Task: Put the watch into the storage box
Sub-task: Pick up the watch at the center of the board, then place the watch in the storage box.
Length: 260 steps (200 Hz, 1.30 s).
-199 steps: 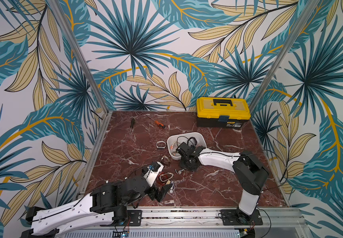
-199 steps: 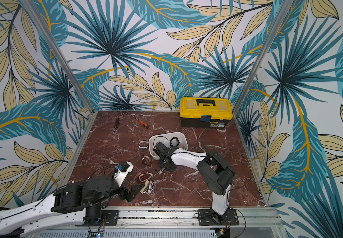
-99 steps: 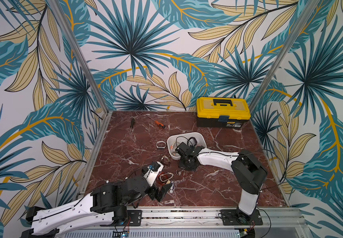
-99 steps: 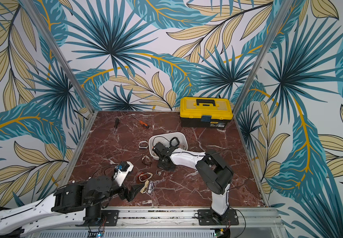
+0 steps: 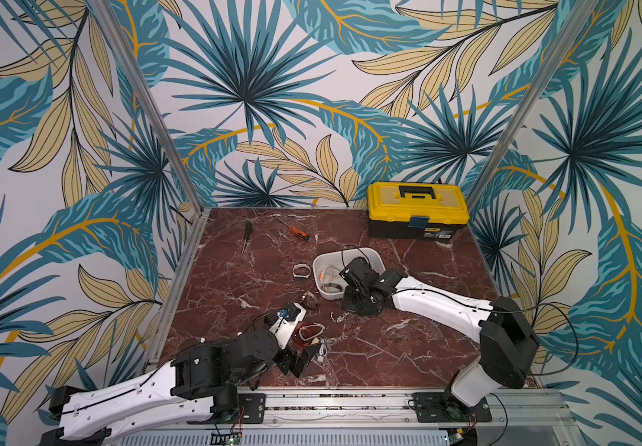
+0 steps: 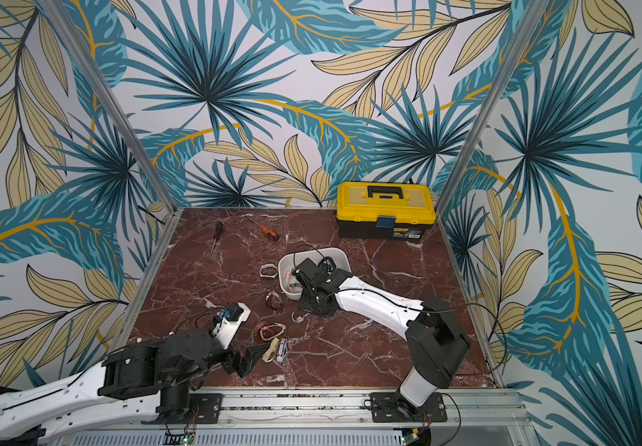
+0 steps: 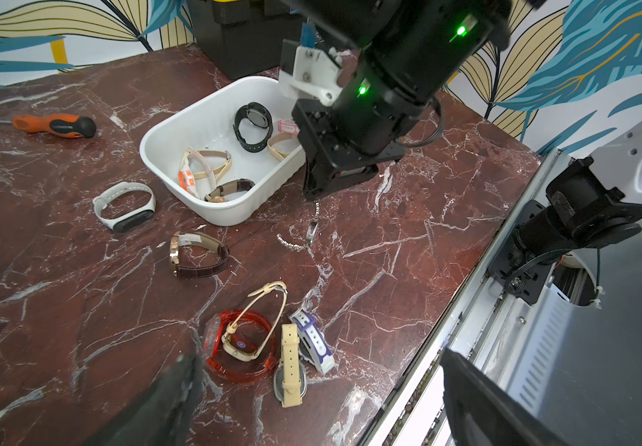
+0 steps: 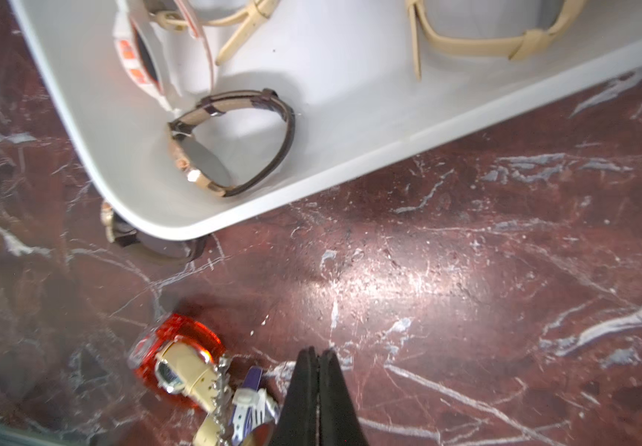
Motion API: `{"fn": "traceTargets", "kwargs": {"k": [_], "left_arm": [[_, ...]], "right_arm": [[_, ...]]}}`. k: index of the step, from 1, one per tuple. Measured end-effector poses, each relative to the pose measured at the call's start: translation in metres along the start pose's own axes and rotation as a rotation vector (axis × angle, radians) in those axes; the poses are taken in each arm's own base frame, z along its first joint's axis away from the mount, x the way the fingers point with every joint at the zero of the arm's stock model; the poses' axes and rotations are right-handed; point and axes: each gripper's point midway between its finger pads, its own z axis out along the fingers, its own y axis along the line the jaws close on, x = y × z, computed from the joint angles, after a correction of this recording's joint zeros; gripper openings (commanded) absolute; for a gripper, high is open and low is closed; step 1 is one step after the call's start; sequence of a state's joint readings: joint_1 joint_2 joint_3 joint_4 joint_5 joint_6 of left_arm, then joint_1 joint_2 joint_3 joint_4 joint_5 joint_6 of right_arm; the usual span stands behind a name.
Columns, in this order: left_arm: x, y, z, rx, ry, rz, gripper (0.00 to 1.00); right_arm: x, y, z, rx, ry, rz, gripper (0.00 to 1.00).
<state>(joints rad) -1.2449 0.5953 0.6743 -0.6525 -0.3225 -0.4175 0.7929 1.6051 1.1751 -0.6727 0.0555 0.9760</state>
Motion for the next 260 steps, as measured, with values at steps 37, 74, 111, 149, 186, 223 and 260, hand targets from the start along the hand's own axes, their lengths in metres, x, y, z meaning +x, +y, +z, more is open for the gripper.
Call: {"fn": "traceTargets", "kwargs": {"k": [37,74,111,149,186,223,260], "left_arm": [[0.000,0.001,0.000,-0.004,0.001,0.003,1.00],[0.001,-0.002,0.006,-0.006,0.022,0.028,1.00],[-0.003,-0.011,0.017,-0.006,0.065,0.051,1.00],[0.002,-0.017,0.028,-0.005,0.114,0.071,1.00],[-0.002,-0.020,0.030,0.003,0.105,0.075,1.00],[-0.001,-0.021,0.033,0.000,0.112,0.079,1.00],[-0.002,-0.018,0.034,-0.016,0.108,0.077,1.00]], "right_arm": [[-0.009,0.006,-0.041,-0.050,-0.031,-0.043,0.00],[-0.065,0.009,-0.076,-0.100,-0.104,-0.036,0.00],[-0.116,-0.010,-0.060,-0.057,-0.105,-0.015,0.00],[-0.139,-0.043,0.002,0.039,0.004,0.019,0.00],[-0.143,-0.067,0.036,0.101,0.061,0.028,0.06],[-0.146,-0.075,0.041,0.112,0.070,0.011,0.38],[-0.148,-0.071,0.036,0.086,0.058,0.001,0.48]]}}
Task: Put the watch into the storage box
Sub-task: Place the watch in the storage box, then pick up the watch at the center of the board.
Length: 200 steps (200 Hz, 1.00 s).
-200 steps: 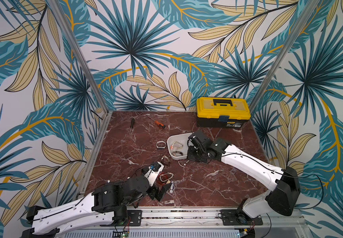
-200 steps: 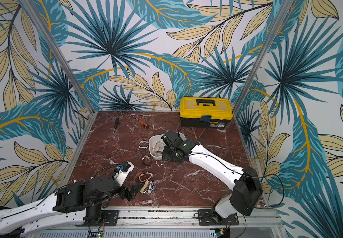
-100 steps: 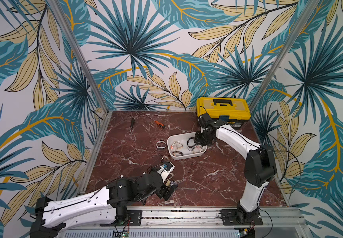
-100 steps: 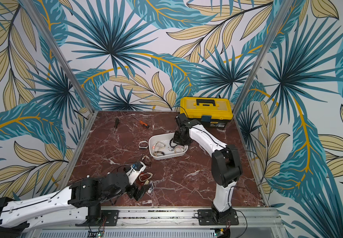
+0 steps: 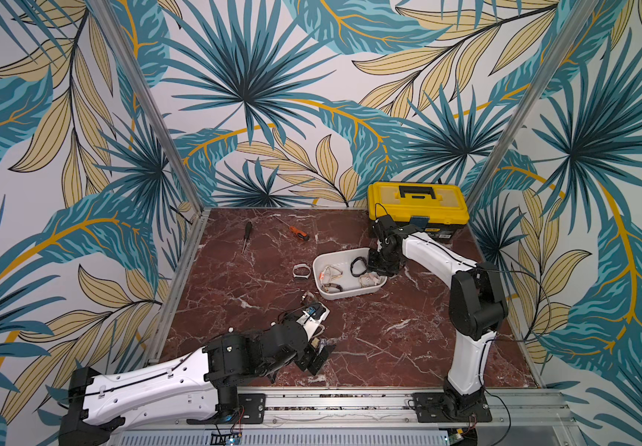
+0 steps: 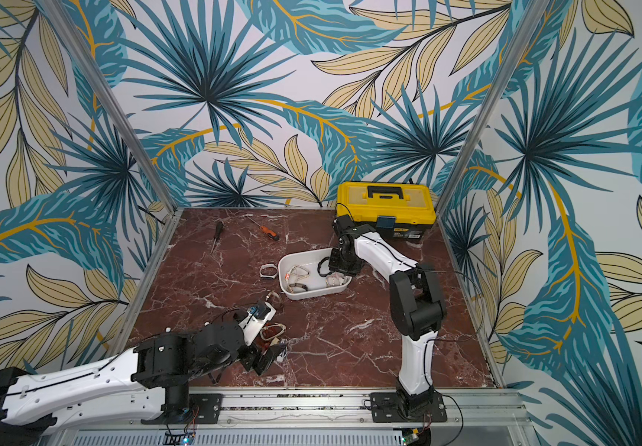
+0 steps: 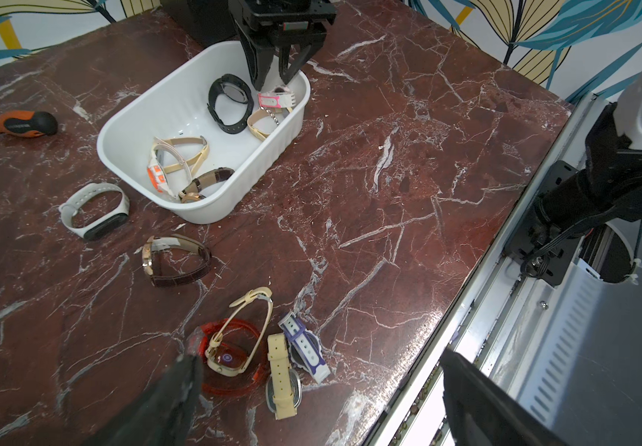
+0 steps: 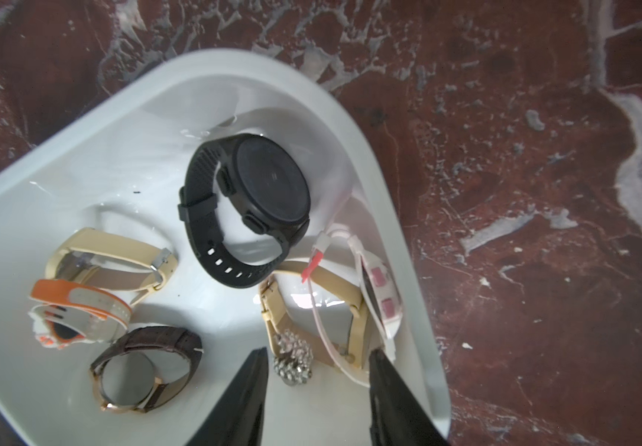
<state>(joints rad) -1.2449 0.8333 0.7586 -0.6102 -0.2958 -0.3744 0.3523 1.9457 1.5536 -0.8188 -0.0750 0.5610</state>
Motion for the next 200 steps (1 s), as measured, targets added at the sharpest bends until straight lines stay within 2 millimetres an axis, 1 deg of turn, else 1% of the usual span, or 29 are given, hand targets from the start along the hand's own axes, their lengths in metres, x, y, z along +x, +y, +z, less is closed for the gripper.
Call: {"fn": "traceTargets", "kwargs": {"k": [11,23,37,50,57,65,70,81,93,100,113,125,137,157,174,200], "left_arm": [[0.000,0.001,0.000,-0.008,0.001,-0.003,1.00],[-0.002,0.003,0.000,-0.025,0.004,-0.012,1.00],[-0.004,0.008,0.001,-0.053,0.011,-0.037,1.00],[-0.004,0.015,0.003,-0.083,0.028,-0.079,1.00],[-0.002,0.022,0.005,-0.102,0.043,-0.110,1.00],[0.002,0.029,0.008,-0.122,0.065,-0.143,1.00],[0.005,0.033,0.009,-0.136,0.078,-0.161,1.00],[0.011,0.040,0.011,-0.159,0.104,-0.203,1.00],[0.016,0.044,0.011,-0.164,0.127,-0.244,1.00],[0.019,0.045,0.012,-0.162,0.138,-0.272,1.00],[0.026,0.047,0.015,-0.153,0.163,-0.319,1.00],[0.034,0.047,0.019,-0.150,0.196,-0.360,1.00],[0.042,0.046,0.025,-0.148,0.234,-0.388,1.00],[0.056,0.043,0.040,-0.154,0.314,-0.424,1.00],[0.072,0.038,0.054,-0.159,0.400,-0.439,1.00],[0.089,0.037,0.073,-0.206,0.508,-0.470,0.93]], "right_arm": [[0.002,0.003,-0.007,-0.025,-0.007,-0.002,0.51],[0.005,0.007,-0.021,-0.064,-0.032,-0.007,0.54],[0.013,0.013,-0.047,-0.132,-0.074,-0.027,0.67],[0.027,0.022,-0.075,-0.210,-0.118,-0.066,0.79],[0.038,0.027,-0.091,-0.253,-0.143,-0.094,0.83],[0.052,0.032,-0.107,-0.304,-0.167,-0.130,0.94],[0.063,0.036,-0.117,-0.339,-0.183,-0.159,0.99],[0.091,0.043,-0.136,-0.418,-0.212,-0.223,1.00],[0.124,0.044,-0.149,-0.488,-0.227,-0.292,1.00],[0.143,0.043,-0.155,-0.524,-0.227,-0.323,1.00],[0.169,0.035,-0.163,-0.573,-0.234,-0.353,1.00],[0.187,0.027,-0.167,-0.611,-0.247,-0.363,1.00],[0.200,0.019,-0.170,-0.644,-0.259,-0.359,1.00],[0.213,0.007,-0.171,-0.678,-0.272,-0.338,1.00],[0.217,0.001,-0.169,-0.680,-0.272,-0.324,1.00],[0.220,-0.004,-0.165,-0.659,-0.257,-0.316,1.00]]}}
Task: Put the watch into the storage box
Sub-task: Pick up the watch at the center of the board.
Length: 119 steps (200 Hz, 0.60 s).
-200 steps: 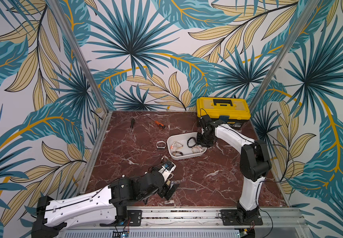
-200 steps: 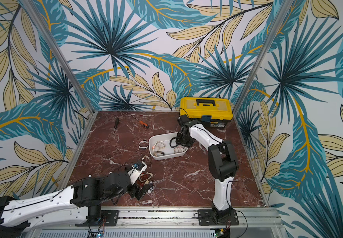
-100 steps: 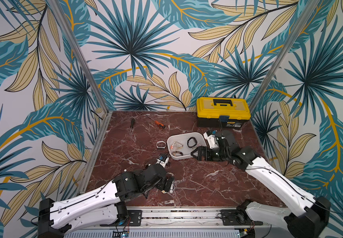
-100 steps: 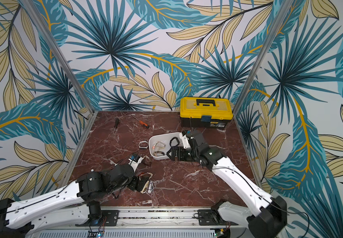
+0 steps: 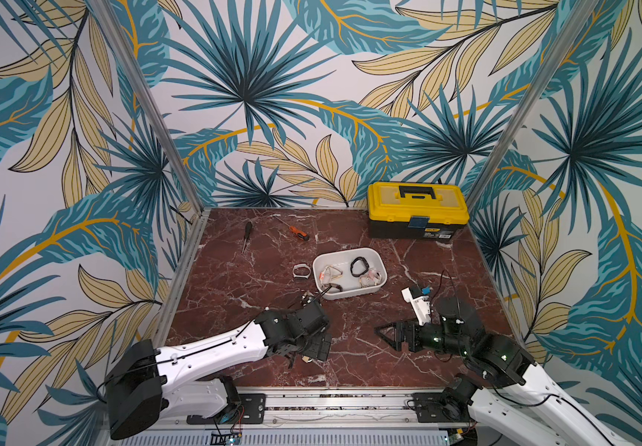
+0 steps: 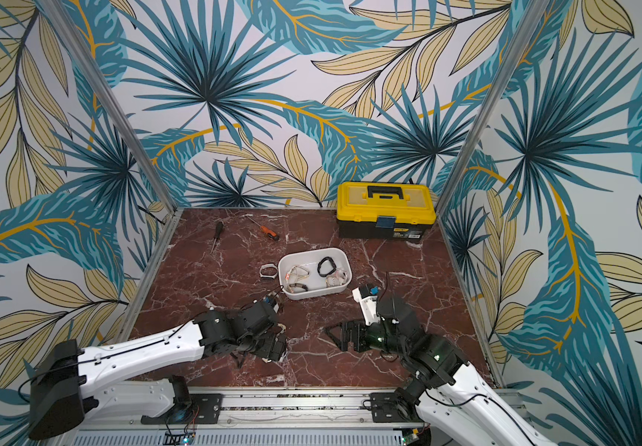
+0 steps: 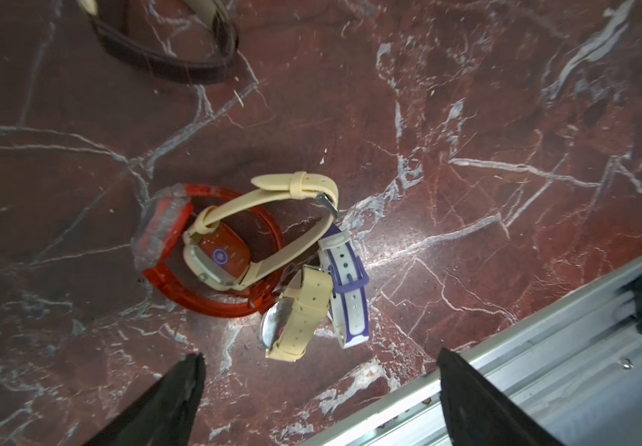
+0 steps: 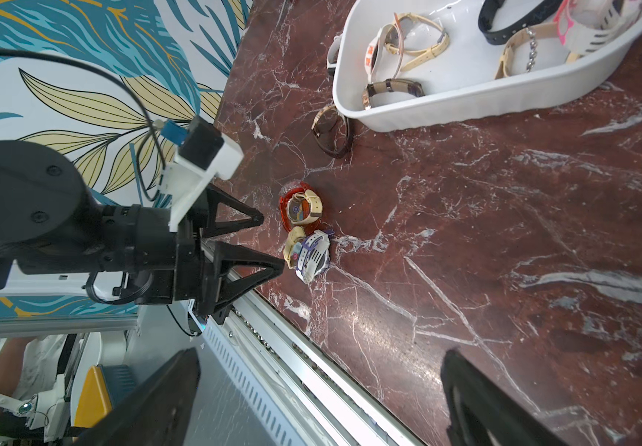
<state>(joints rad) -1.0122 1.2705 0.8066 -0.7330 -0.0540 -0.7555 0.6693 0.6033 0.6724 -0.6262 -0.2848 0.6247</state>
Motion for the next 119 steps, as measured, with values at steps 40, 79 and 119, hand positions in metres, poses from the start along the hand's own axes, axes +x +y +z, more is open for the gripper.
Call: {"fn": "traceTargets", "kwargs": {"k": [40,79,119], "left_arm": [[-0.005,0.007,0.012,-0.066,0.013,-0.087,0.92],[-0.014,0.019,0.006,-0.112,-0.041,-0.161,0.86],[-0.023,0.033,-0.002,-0.152,-0.092,-0.225,0.71]], "right_arm": [[0.003,-0.004,0.004,0.017,0.023,0.006,1.00],[0.005,-0.005,0.004,0.021,0.029,0.006,1.00],[0.009,-0.010,0.008,0.034,0.045,0.012,1.00]]}}
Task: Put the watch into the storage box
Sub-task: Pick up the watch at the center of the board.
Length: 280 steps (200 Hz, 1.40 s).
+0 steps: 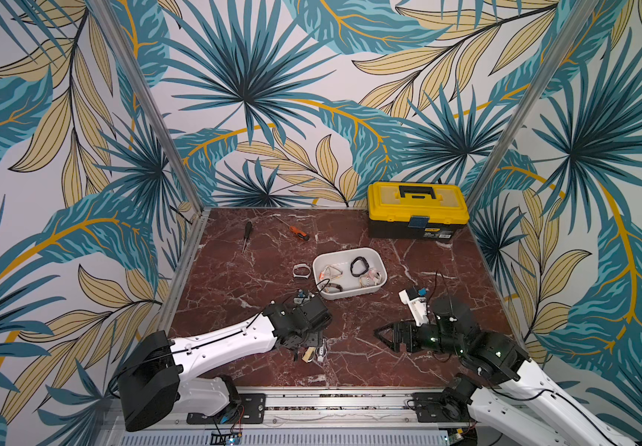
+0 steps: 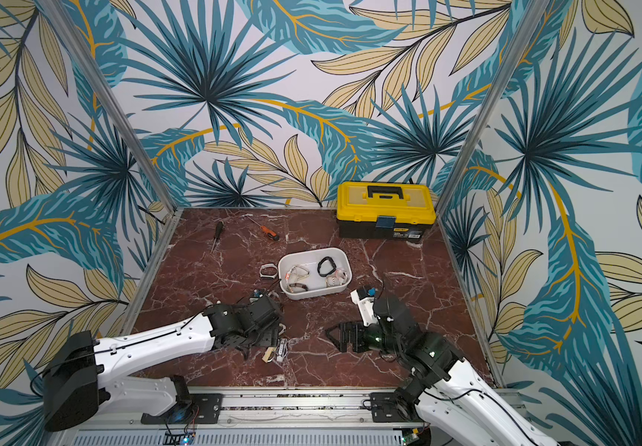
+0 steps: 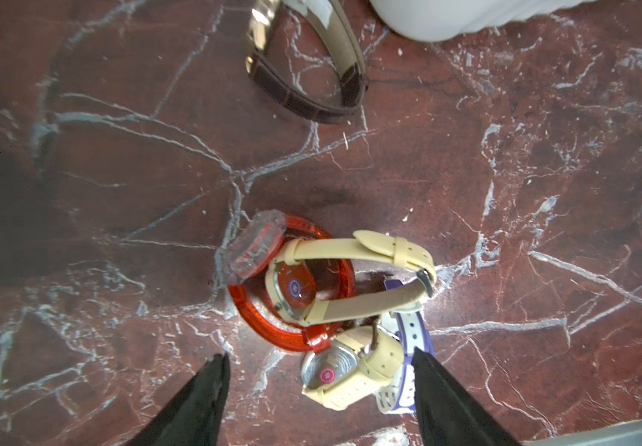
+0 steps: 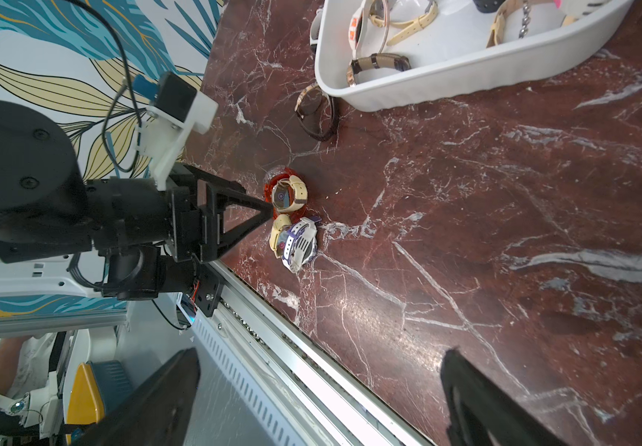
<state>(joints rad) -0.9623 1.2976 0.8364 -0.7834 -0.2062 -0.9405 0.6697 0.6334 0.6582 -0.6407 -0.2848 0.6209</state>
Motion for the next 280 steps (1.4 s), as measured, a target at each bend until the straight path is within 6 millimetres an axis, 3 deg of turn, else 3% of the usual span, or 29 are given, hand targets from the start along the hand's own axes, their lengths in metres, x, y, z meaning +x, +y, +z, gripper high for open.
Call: {"fn": "traceTargets", "kwargs": {"k": [35,66,98,145,186,280], "left_arm": [[-0.014,0.004,-0.015,0.038,-0.070,-0.051,0.66],[-0.012,0.002,-0.016,0.053,-0.062,-0.052,0.66],[0.001,-0.008,-0.011,0.108,0.010,-0.038,0.64],[0.037,-0.013,0.001,0.227,0.124,-0.016,0.61],[0.042,-0.027,-0.009,0.300,0.121,0.018,0.58],[0.063,-0.019,0.013,0.205,0.151,0.078,0.54]], "right_arm": [[0.003,-0.005,0.004,0.015,0.016,0.007,1.00],[0.004,-0.006,0.007,0.025,0.026,0.011,1.00],[0.004,-0.008,0.010,0.031,0.034,0.014,1.00],[0.004,-0.008,0.011,0.033,0.036,0.015,1.00],[0.005,-0.010,0.014,0.039,0.040,0.017,1.00],[0.005,-0.013,0.017,0.047,0.041,0.024,1.00]]}}
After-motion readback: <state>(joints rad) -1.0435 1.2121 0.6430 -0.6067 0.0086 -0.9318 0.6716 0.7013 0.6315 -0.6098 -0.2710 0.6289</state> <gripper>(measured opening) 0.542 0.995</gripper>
